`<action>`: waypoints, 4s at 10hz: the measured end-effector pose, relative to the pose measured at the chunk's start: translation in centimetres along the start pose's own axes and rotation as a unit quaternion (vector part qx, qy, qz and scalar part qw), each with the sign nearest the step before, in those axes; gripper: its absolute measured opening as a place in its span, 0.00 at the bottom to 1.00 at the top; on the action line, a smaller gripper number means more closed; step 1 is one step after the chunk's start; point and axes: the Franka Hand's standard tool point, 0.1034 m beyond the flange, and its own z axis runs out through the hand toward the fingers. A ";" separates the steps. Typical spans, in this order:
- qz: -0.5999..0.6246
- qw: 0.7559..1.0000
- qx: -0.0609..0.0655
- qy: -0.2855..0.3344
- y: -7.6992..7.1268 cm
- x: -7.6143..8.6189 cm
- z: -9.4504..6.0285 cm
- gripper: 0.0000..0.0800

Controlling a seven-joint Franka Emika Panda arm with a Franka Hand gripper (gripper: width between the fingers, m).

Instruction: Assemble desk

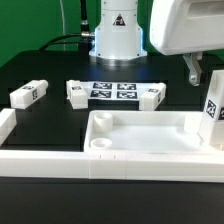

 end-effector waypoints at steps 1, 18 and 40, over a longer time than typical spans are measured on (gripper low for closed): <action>0.000 1.000 0.000 -0.001 0.0 0.0 0.2 0.81; 0.328 0.944 0.025 0.014 0.2 -0.6 1.0 0.36; 0.639 0.765 0.079 0.002 -0.6 -0.8 1.3 0.81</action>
Offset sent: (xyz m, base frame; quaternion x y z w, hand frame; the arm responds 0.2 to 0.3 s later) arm -0.0084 0.0033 -0.0054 -0.0087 -0.0024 -0.0127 0.9999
